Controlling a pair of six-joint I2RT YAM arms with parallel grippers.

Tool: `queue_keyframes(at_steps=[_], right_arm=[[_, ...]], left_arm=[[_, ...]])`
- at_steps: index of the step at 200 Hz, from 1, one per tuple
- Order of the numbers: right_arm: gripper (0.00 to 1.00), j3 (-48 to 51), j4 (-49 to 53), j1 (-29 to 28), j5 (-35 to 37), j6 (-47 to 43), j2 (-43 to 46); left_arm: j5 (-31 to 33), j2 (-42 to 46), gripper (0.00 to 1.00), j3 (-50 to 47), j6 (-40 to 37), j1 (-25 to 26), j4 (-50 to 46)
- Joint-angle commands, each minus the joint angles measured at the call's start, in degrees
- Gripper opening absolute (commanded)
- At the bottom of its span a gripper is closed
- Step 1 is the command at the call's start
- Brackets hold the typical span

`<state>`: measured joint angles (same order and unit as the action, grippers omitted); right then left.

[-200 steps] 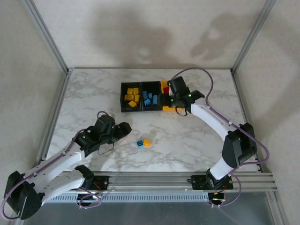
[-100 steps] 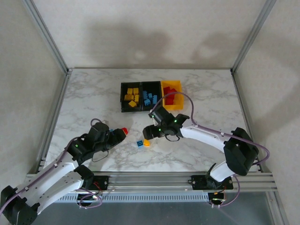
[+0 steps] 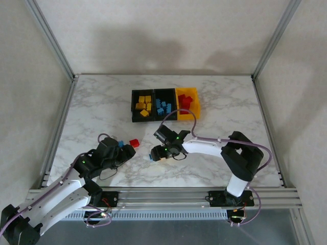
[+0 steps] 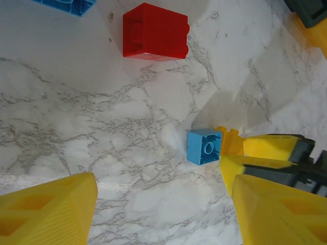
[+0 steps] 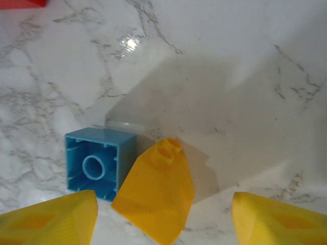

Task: Sort the legos into containers by color
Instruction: Pick up the lego from the bottom-center of the table.

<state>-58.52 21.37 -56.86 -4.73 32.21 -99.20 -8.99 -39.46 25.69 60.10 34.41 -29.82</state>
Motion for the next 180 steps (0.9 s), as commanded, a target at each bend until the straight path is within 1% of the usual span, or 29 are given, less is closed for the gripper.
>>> queue_keyframes(at_steps=[1, 31, 50, 68, 85, 100, 106, 126, 136, 148, 180], right_arm=[[0.67, -1.7, -0.1, -0.6, 0.3, 1.1, -1.6], [0.6, -1.8, 0.9, -0.5, 1.7, 1.3, -2.3], [0.6, -1.4, 1.3, 0.1, 2.2, 1.2, -1.9], [0.56, -1.0, 1.6, 0.9, 3.3, 1.2, -1.4], [0.54, -1.4, 3.0, 1.4, 4.9, 1.1, -1.7], [0.5, -2.2, 4.4, 1.3, 7.0, 0.9, -2.3], [0.49, -2.4, 4.6, 1.3, 7.1, 0.7, -2.4], [0.43, -3.1, 4.3, 1.3, 7.2, 0.3, -2.8], [0.42, -3.6, 4.5, 1.4, 7.4, 0.2, -3.0], [0.37, -4.4, 4.9, 1.3, 7.7, -0.2, -3.0], [0.36, -9.1, 7.2, 1.5, 9.6, -1.8, -2.1]], left_arm=[[0.3, 0.5, 0.7, -0.8, 0.6, 0.1, -0.1], [0.1, 0.7, 0.7, -1.3, 0.8, 0.1, 0.3], [0.1, 0.8, 0.7, -1.4, 0.8, 0.1, 0.4], [0.1, 0.6, 0.7, -1.6, 0.7, 0.1, 0.8], [-0.1, 0.4, 0.7, -1.7, 0.9, 0.2, 1.2], [-0.1, 0.2, 0.7, -1.6, 0.8, 0.1, 1.5], [-0.1, 0.1, 0.7, -1.7, 0.8, 0.1, 1.6], [-0.2, -0.3, 0.7, -1.7, 0.9, 0.1, 2.1], [-0.2, -0.6, 0.7, -1.6, 0.9, 0.1, 2.2], [-0.2, -0.7, 0.7, -1.5, 1.0, 0.1, 2.5], [0.3, -1.0, 0.7, -1.0, 1.1, 0.1, 3.4]])
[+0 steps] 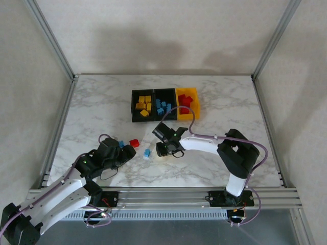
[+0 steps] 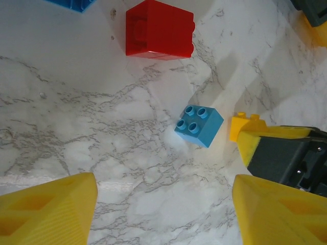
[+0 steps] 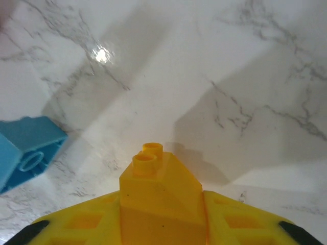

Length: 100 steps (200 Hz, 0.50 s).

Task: Sort the legos into containers by color
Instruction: Pick up the lego from the bottom-center of the table, then place the lego in the container.

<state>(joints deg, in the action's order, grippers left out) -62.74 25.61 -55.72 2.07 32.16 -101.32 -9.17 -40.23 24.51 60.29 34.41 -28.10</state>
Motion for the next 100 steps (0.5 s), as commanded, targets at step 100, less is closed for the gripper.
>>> queue_keyframes(at_steps=[100], right_arm=[[0.38, -39.3, 8.7, 8.2, -0.4, -8.4, -15.6]], left_arm=[[1.2, -6.8, 0.7, 9.7, -5.2, -5.5, 4.4]])
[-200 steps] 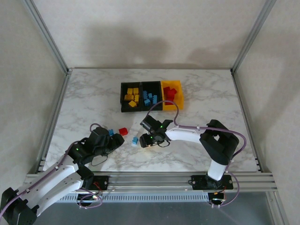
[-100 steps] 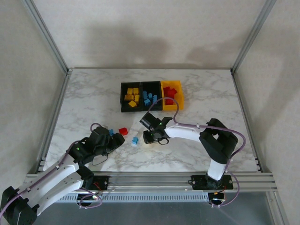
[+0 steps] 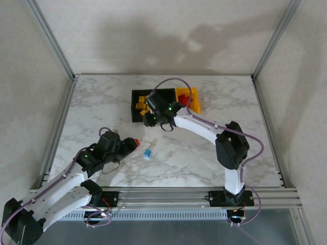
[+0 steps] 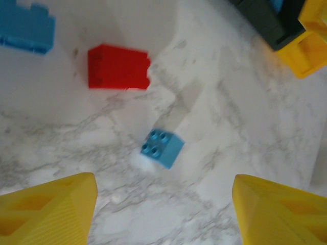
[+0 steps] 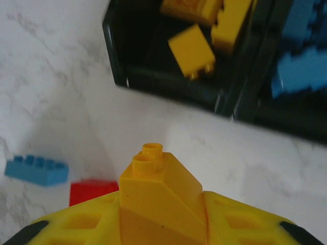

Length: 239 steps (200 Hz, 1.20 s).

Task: Sort the legos into containers by color
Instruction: Place the lego in the container.

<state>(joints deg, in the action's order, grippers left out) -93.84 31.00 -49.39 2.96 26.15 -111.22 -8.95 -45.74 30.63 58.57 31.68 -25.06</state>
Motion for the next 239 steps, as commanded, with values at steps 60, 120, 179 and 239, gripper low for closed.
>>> queue_keyframes(at_steps=[60, 120, 179, 239], right_arm=[[0.39, -32.5, 10.1, 5.0, -4.3, -3.8, -22.6], [0.43, -38.9, 9.3, 5.4, -8.0, -4.3, -28.9], [0.55, -38.9, 8.4, 5.6, -7.3, -4.3, -27.3], [0.56, -16.0, -0.9, 5.6, -6.0, -5.3, -6.6]], left_arm=[[-3.1, -7.4, 0.7, 11.1, -9.7, -11.5, 3.3], [-4.0, -8.4, 0.7, 11.9, -10.3, -12.7, 3.0], [-3.6, -5.9, 0.7, 10.0, -8.9, -12.7, 1.7], [-1.6, -5.4, 0.69, 8.4, -10.5, -12.6, -3.8]])
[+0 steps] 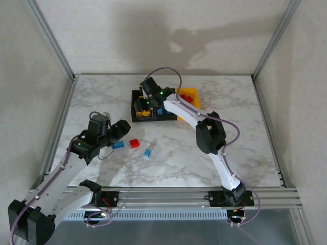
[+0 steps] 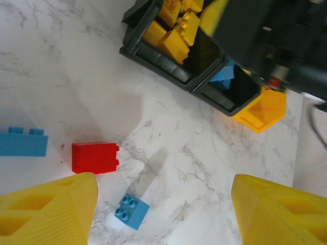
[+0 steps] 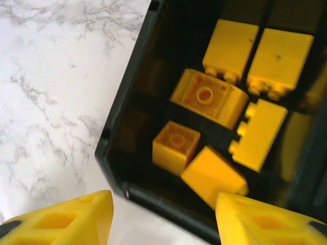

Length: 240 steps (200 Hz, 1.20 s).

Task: Sort the legos into containers by color
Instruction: Place the lego in the container, then pick up the lego from the center of the table.

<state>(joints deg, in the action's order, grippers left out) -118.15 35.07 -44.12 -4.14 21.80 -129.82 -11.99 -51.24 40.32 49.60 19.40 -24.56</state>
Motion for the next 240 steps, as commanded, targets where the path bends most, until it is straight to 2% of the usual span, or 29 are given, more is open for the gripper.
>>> queue_keyframes(at_steps=[1, 41, 79, 100, 116, 155, 194, 214, 240], right_arm=[[0.56, 8.9, -5.3, 0.3, 1.1, -0.9, 12.5], [0.62, 32.1, -11.7, 0.3, -1.2, -0.4, 30.5], [0.65, 53.4, -15.0, 0.3, -6.4, 1.0, 46.0], [0.71, 62.5, -16.6, 0.3, -8.8, 2.7, 53.3], [0.72, 67.6, -17.8, 0.3, -11.0, 4.4, 58.0], [0.72, 74.5, -19.6, -0.2, -12.5, 7.4, 65.3], [0.72, 75.8, -19.3, -0.2, -12.7, 7.5, 66.6], [0.72, 76.0, -18.8, -0.2, -12.3, 7.1, 66.4], [0.72, 76.4, -18.5, -0.2, -11.9, 6.9, 66.9]], left_arm=[[1.4, 0.1, 0.69, -1.4, -1.5, -0.3, -4.4], [3.4, -4.5, 0.66, -1.1, -2.8, 1.0, -4.7], [7.7, -13.2, 0.65, 1.1, -3.3, 6.3, -2.8], [10.9, -18.7, 0.67, 3.0, -3.0, 9.6, -2.6], [13.3, -22.4, 0.7, 4.4, -2.4, 11.5, -2.6], [16.2, -28.5, 0.71, 6.1, -1.5, 13.2, -1.0], [19.4, -34.4, 0.7, 8.2, -0.9, 14.8, -1.1], [19.4, -37.0, 0.66, 8.9, -0.7, 15.3, -0.6], [19.7, -39.2, 0.56, 9.6, -0.9, 15.7, -0.4]])
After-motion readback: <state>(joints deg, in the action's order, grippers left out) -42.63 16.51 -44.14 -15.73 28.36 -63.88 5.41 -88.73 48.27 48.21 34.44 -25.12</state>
